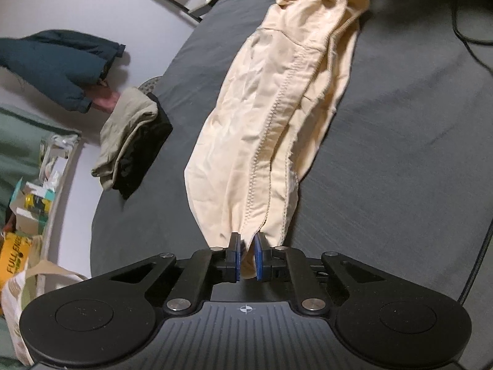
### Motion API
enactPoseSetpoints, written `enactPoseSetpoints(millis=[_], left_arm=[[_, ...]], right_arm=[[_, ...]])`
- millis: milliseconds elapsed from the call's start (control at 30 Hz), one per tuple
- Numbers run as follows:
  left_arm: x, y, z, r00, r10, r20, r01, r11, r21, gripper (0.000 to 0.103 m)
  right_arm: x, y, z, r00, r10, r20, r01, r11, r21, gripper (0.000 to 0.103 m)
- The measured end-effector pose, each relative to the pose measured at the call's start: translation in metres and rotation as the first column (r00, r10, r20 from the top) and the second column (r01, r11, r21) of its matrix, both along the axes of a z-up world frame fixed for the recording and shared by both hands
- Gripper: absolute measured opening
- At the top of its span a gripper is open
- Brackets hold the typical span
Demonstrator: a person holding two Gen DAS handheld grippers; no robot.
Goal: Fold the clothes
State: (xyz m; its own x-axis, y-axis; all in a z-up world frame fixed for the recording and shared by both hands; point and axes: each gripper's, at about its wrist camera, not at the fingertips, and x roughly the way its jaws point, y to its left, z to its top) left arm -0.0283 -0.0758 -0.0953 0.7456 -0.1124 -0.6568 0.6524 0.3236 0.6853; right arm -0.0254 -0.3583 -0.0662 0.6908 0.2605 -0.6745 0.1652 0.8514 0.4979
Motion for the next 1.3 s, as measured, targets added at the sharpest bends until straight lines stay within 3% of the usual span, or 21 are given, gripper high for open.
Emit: enactPoseSetpoints(millis=[100, 200, 267, 400, 533, 567, 600, 667, 800, 900, 1000, 1133, 1233, 1300], left_arm=[[0.001, 0.001, 0.005, 1.0, 0.026, 0.01, -0.025, 0.999, -0.036, 0.002], [0.006, 0.007, 0.015, 0.995, 0.1, -0.001, -0.099, 0.987, -0.125, 0.001], [0.012, 0.014, 0.024, 0.985, 0.171, -0.032, -0.174, 0.962, -0.209, 0.001], [0.018, 0.029, 0.039, 0.956, 0.272, -0.111, -0.294, 0.888, -0.353, 0.001], [0.022, 0.043, 0.047, 0.934, 0.316, -0.167, -0.357, 0.831, -0.427, 0.001], [0.023, 0.046, 0.049, 0.928, 0.326, -0.181, -0.373, 0.815, -0.444, 0.001], [0.024, 0.049, 0.051, 0.923, 0.333, -0.193, -0.385, 0.801, -0.459, 0.001], [0.026, 0.054, 0.053, 0.914, 0.344, -0.215, -0.405, 0.778, -0.481, 0.001], [0.031, 0.059, 0.053, 0.898, 0.363, -0.247, -0.439, 0.744, -0.504, 0.001], [0.032, 0.063, 0.053, 0.889, 0.376, -0.261, -0.458, 0.725, -0.515, 0.001], [0.033, 0.067, 0.052, 0.879, 0.389, -0.276, -0.477, 0.705, -0.525, 0.001], [0.035, 0.072, 0.052, 0.865, 0.405, -0.296, -0.501, 0.679, -0.537, 0.001], [0.04, 0.079, 0.059, 0.853, 0.419, -0.311, -0.521, 0.645, -0.559, 0.001], [0.043, 0.077, 0.06, 0.862, 0.381, -0.334, -0.506, 0.663, -0.551, 0.001]], right_arm=[[0.001, 0.001, -0.001, 1.0, -0.002, -0.007, 0.002, 1.0, -0.009, 0.007], [0.0, 0.002, 0.0, 1.0, -0.005, -0.011, 0.005, 1.0, -0.012, 0.027], [-0.001, 0.004, 0.0, 1.0, 0.0, -0.012, 0.0, 1.0, -0.014, 0.032], [-0.001, 0.014, 0.0, 0.999, 0.023, -0.033, -0.024, 0.999, -0.043, 0.032], [-0.004, 0.029, -0.005, 0.997, 0.022, -0.069, -0.027, 0.997, -0.077, 0.03], [-0.005, 0.033, -0.007, 0.997, 0.018, -0.076, -0.025, 0.995, -0.093, 0.027], [-0.006, 0.037, -0.008, 0.997, 0.012, -0.081, -0.021, 0.994, -0.111, 0.016], [-0.006, 0.041, -0.009, 0.997, -0.014, -0.076, 0.003, 0.989, -0.146, 0.007], [-0.006, 0.035, -0.011, 0.995, -0.066, -0.072, 0.054, 0.987, -0.152, 0.017], [-0.004, 0.032, -0.012, 0.996, -0.059, -0.064, 0.05, 0.99, -0.135, 0.017], [-0.003, 0.035, -0.012, 0.997, -0.044, -0.061, 0.035, 0.988, -0.148, 0.002], [-0.01, 0.038, 0.004, 0.999, -0.028, -0.041, 0.021, 0.985, -0.17, 0.002], [-0.015, 0.037, 0.025, 1.0, 0.011, -0.014, -0.015, 0.964, -0.265, 0.002], [-0.015, 0.035, 0.036, 0.999, 0.037, -0.01, -0.038, 0.948, -0.315, 0.002]])
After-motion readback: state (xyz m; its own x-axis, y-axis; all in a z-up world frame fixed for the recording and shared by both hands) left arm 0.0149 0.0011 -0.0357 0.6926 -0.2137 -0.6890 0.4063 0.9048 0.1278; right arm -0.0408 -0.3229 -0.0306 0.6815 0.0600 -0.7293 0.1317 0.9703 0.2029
